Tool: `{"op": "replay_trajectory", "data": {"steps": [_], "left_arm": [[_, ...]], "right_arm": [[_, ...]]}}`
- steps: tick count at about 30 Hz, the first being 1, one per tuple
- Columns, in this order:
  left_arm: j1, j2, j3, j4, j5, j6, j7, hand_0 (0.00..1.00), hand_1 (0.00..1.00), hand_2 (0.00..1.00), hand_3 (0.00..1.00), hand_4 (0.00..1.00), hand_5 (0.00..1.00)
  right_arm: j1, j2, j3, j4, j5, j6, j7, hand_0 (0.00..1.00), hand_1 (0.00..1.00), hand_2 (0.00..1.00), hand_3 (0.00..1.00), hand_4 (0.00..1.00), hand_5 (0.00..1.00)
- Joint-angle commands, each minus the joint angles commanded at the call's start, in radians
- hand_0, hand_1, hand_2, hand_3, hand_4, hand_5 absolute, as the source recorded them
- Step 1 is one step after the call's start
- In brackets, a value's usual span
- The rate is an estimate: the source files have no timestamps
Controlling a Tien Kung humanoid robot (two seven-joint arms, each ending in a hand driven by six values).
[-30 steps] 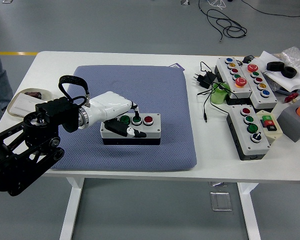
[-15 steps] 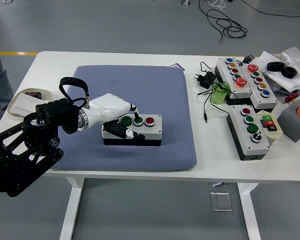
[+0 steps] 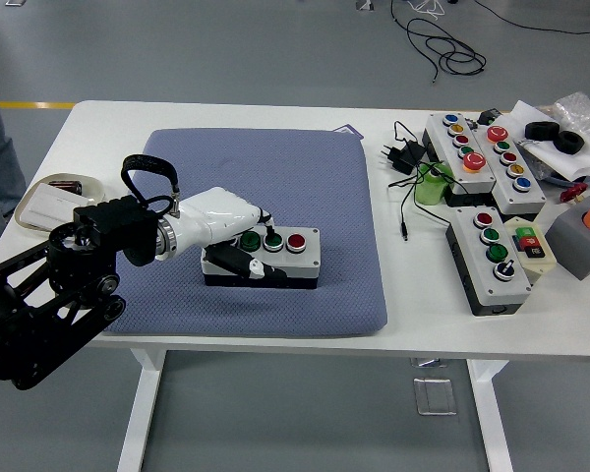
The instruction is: Pick up the button,place it on the desk,press the button,press the button
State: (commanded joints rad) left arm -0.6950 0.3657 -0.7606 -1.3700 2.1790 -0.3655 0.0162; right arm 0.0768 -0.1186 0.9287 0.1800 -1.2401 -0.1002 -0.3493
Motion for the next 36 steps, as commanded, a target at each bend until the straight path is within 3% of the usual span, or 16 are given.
{"op": "replay_trajectory", "data": {"steps": [10,18,24,36], "left_arm": [[0.002,0.0,0.0,-0.006,0.015,-0.009,0.002,0.025,0.002,0.002,0.696,0.956,0.998],[0.003,-0.003,-0.058,-0.044,0.008,0.035,-0.001,0.027,0.002,0.002,0.696,0.956,0.998],[0.001,-0.007,-0.056,-0.069,-0.031,0.053,-0.004,0.027,0.002,0.002,0.697,0.954,0.998],[-0.008,-0.052,-0.028,-0.015,-0.03,0.055,-0.001,0.028,0.002,0.002,0.698,0.953,0.998]], "right_arm": [[-0.005,0.0,0.002,0.0,-0.003,0.0,-0.001,0.652,0.468,0.617,0.564,0.306,0.224],[-0.005,-0.001,-0.001,0.0,0.0,0.0,0.0,0.652,0.468,0.617,0.564,0.306,0.225],[-0.002,-0.001,-0.004,0.0,0.004,0.0,0.0,0.652,0.468,0.617,0.564,0.305,0.224],[0.002,-0.001,-0.01,0.0,0.01,-0.001,0.001,0.651,0.467,0.617,0.563,0.305,0.225]]}}
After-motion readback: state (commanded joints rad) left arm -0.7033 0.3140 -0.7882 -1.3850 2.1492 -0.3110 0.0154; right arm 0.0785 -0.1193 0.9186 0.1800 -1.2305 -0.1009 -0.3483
